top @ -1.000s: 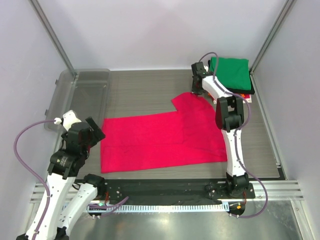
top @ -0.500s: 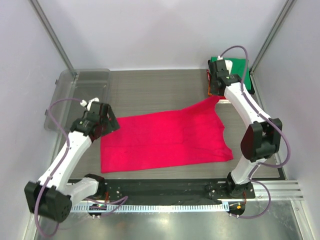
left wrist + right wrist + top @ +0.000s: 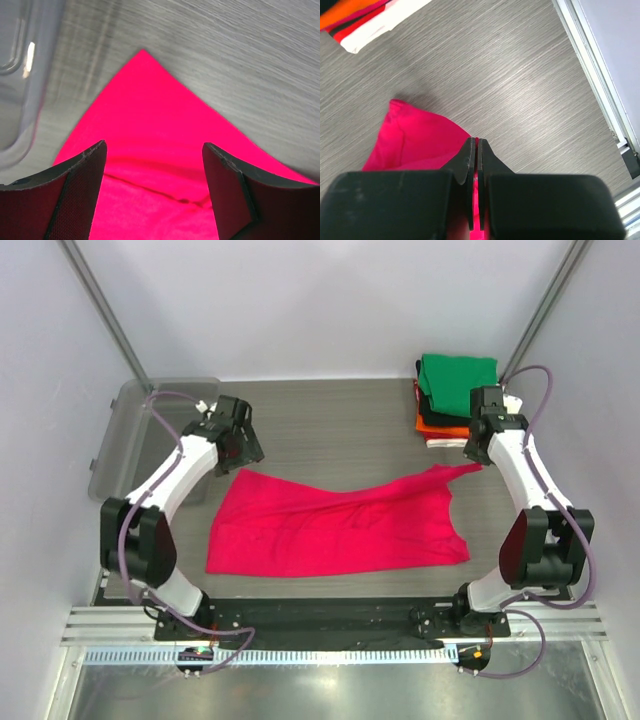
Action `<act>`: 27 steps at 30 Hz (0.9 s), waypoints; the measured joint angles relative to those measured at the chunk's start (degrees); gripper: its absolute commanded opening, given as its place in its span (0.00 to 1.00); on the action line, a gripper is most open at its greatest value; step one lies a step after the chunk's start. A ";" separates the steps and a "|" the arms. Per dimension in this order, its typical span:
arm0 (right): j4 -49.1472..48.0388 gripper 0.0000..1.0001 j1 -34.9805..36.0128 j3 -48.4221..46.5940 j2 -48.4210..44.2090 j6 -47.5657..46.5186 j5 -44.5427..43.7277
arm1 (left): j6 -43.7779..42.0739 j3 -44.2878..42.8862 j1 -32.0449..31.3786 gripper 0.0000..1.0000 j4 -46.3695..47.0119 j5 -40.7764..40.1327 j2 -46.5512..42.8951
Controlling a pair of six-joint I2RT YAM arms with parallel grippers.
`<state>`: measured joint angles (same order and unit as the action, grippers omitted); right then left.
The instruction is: Fold and stack the t-shirts
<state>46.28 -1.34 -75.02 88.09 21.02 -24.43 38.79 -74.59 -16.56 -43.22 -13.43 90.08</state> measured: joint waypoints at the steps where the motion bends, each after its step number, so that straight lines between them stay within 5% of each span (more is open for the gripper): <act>1: 0.00 0.01 -0.17 0.00 -0.48 0.00 0.02 | 0.00 -1.18 -0.04 0.77 0.04 0.11 2.32; 13: 0.00 0.01 -0.28 0.15 -1.18 0.09 3.54 | -0.26 -8.41 -0.57 0.64 0.68 -2.43 20.61; 27: -0.48 0.01 -0.28 0.79 -1.09 0.09 6.47 | 1.53 -17.86 -0.57 0.52 0.26 -8.00 31.10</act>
<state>45.80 -1.63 -74.24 87.00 21.10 -17.96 40.32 -92.44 -17.12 -42.96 -21.43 121.19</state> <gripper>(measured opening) 0.039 0.525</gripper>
